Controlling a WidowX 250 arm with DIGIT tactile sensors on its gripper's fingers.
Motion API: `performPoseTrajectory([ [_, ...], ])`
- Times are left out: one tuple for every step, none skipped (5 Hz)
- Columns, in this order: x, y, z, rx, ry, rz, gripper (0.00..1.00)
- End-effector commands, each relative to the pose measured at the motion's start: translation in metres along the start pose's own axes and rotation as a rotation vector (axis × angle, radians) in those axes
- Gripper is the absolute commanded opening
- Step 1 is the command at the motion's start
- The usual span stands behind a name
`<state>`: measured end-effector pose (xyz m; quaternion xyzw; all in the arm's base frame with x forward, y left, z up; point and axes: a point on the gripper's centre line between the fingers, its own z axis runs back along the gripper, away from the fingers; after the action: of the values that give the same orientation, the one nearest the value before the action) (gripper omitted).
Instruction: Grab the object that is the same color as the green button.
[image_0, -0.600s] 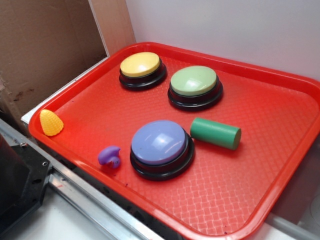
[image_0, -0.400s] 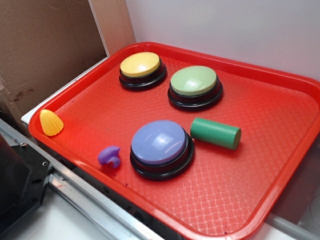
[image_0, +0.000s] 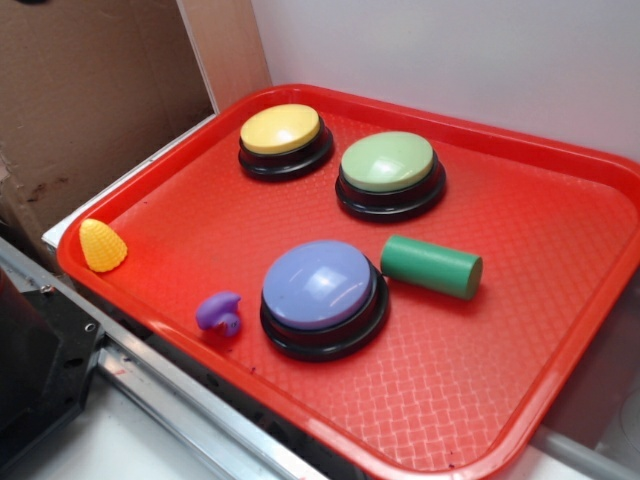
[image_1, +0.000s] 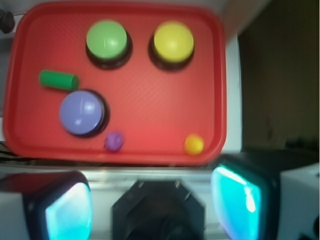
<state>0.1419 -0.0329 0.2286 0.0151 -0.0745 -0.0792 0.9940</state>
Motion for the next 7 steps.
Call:
performPoseTrajectory([
  [0.043,-0.054,-0.018,0.097,-0.147,-0.506,1.00],
  [0.067,-0.080,-0.039,-0.009,-0.241,-0.730,1.00],
  [0.080,-0.098,-0.063,-0.088,-0.266,-0.968,1.00],
  [0.088,-0.114,-0.084,-0.154,-0.268,-1.189,1.00],
  [0.098,-0.130,-0.108,-0.194,-0.235,-1.269,1.00],
  [0.107,-0.139,-0.129,-0.194,-0.170,-1.256,1.00],
  [0.111,-0.144,-0.144,-0.203,-0.138,-1.262,1.00],
])
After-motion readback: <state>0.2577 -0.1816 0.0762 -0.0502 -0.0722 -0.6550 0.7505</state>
